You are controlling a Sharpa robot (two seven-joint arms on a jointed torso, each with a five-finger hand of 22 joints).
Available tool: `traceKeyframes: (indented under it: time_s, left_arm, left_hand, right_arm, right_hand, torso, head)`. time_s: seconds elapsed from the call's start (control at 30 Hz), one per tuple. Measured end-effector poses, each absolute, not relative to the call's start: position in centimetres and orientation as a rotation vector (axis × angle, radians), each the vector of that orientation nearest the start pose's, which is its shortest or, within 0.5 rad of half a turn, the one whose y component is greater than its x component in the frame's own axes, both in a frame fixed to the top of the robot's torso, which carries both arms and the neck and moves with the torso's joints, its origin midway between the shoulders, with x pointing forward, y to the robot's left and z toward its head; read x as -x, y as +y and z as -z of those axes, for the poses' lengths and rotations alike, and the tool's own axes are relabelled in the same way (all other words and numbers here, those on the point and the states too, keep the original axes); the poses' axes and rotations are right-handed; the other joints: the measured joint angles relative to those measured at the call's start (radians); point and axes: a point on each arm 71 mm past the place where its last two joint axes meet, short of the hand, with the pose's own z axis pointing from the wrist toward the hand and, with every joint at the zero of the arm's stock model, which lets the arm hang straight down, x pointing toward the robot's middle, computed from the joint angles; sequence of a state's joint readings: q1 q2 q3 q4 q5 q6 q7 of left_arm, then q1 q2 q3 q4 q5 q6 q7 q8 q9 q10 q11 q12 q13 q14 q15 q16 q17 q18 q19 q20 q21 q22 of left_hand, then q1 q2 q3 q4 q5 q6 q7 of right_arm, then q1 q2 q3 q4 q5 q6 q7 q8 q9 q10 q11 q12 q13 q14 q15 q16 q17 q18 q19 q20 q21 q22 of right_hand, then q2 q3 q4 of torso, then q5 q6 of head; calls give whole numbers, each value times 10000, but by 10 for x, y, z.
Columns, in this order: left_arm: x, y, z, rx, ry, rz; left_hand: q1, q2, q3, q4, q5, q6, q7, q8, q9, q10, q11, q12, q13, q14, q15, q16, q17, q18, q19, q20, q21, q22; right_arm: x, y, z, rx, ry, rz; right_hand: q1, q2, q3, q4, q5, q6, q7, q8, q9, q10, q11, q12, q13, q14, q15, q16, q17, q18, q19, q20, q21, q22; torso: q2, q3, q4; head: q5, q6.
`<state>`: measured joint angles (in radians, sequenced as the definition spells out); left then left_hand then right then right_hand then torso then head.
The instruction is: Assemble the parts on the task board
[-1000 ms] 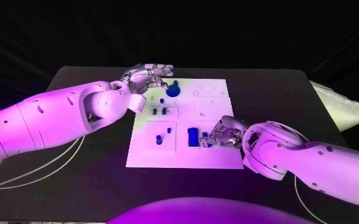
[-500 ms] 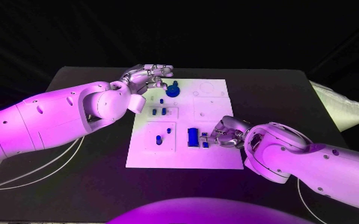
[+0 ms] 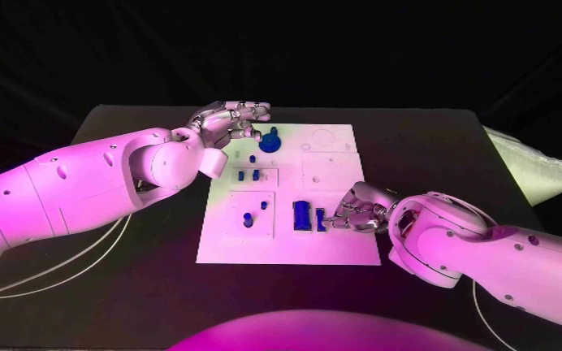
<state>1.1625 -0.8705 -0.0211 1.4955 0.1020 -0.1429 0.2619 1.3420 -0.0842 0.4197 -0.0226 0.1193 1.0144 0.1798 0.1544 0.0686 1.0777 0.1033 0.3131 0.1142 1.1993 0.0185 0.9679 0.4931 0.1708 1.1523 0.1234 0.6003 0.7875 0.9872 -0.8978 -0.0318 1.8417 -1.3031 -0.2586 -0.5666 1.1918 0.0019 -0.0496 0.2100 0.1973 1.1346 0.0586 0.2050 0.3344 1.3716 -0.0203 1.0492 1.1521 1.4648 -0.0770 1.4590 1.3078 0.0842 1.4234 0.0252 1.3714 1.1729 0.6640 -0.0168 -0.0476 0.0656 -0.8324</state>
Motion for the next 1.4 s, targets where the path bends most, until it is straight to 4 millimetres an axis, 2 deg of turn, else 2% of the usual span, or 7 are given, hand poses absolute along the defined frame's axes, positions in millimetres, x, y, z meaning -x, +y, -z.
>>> traceKeyframes:
  time_s: [0.13, 0.6, 0.77, 0.97, 1.07, 1.23, 1.4]
  left_arm:
    - [-486, 223, 201, 13111, 15610, 16122]
    - [-486, 223, 201, 13113, 15624, 16111]
    - [-486, 223, 201, 13113, 15628, 16109]
    - [-486, 223, 201, 13110, 15640, 16118]
    - [-486, 223, 201, 13109, 15645, 16122]
    - [-486, 223, 201, 13109, 15650, 16124]
    - [-486, 223, 201, 13109, 15656, 16128]
  left_hand:
    - [0, 0, 0, 0, 0, 0, 0, 0, 0, 0, 0, 0, 0, 0, 0, 0, 0, 0, 0, 0, 0, 0]
    - [0, 0, 0, 0, 0, 0, 0, 0, 0, 0, 0, 0, -1, -32, 32, 0, -17, 0, 0, 0, 0, -11]
    - [0, 0, 0, 0, 0, 0, 0, 0, 0, 1, 0, 0, -1, -32, 33, 0, -16, 0, 0, 0, 0, -11]
    - [0, 0, 0, 0, 0, 0, 0, 0, 0, 0, 0, 0, -1, -32, 33, 0, -16, 1, 0, 0, 0, -10]
    - [0, 0, 0, 0, 0, 0, 0, 0, 0, 0, 0, 0, -1, -32, 33, 0, -16, 0, 0, 0, 0, -10]
    - [0, 0, 0, 0, 0, 0, 0, 0, 0, 0, 0, 0, -1, -32, 33, 0, -15, 0, 0, 0, 0, -10]
    - [0, 0, 0, 0, 0, 0, 0, 0, 0, 1, 0, 0, 3, -32, 32, 0, -15, 0, 0, 0, 0, -10]
  right_arm:
    - [-377, -158, 260, -1703, 21389, -5733]
    - [-378, -152, 262, -1348, 21553, -5760]
    - [-381, -151, 264, -1367, 21569, -5685]
    - [-387, -149, 267, -1389, 21569, -5600]
    - [-390, -147, 268, -1398, 21542, -5601]
    - [-392, -146, 268, -1387, 21561, -5637]
    - [-392, -147, 268, -1375, 21596, -5697]
  right_hand:
    - [339, -9, -51, -212, -288, 0, 0, 0, 21, 0, 0, 0, 8, 0, 0, 0, 0, 0, 0, 0, 0, 0]
    - [428, 87, -52, -212, -289, -1, 0, -1, 32, -1, 0, 0, 55, 0, 0, 0, -2, 0, 0, 0, 0, 33]
    - [340, 235, -88, -176, -291, -1, 0, -1, 44, 20, 21, 0, 98, 0, 0, 0, -2, 0, 0, 0, 0, 54]
    - [367, 261, -111, -156, -228, 42, -40, 60, 95, 27, 28, 50, 146, 0, 0, 0, -3, 0, 0, 0, 0, 54]
    - [463, 356, -167, -212, -228, 66, -59, 74, 121, 27, 28, 50, 159, 0, 0, 0, -3, 0, 0, 0, 0, 54]
    - [751, 322, -217, -433, -608, 91, -14, 58, 149, 27, 28, 50, 171, 0, 0, 0, -3, 0, 0, 0, 0, 53]
    - [760, 308, -258, -474, -661, 87, -10, 14, 149, 27, 28, 50, 170, 0, 0, 0, -4, 0, 0, 0, 0, 52]
  torso:
    - [2, 0, 12]
    - [3, -12, 19]
    - [6, -12, 19]
    - [5, -7, 22]
    - [5, -2, 24]
    - [5, -1, 22]
    - [1, -2, 12]
  head:
    - [-19, 1]
    - [-16, -43]
    - [-15, -71]
    - [-7, -77]
    - [-7, -80]
    - [-8, -86]
    - [-8, -94]
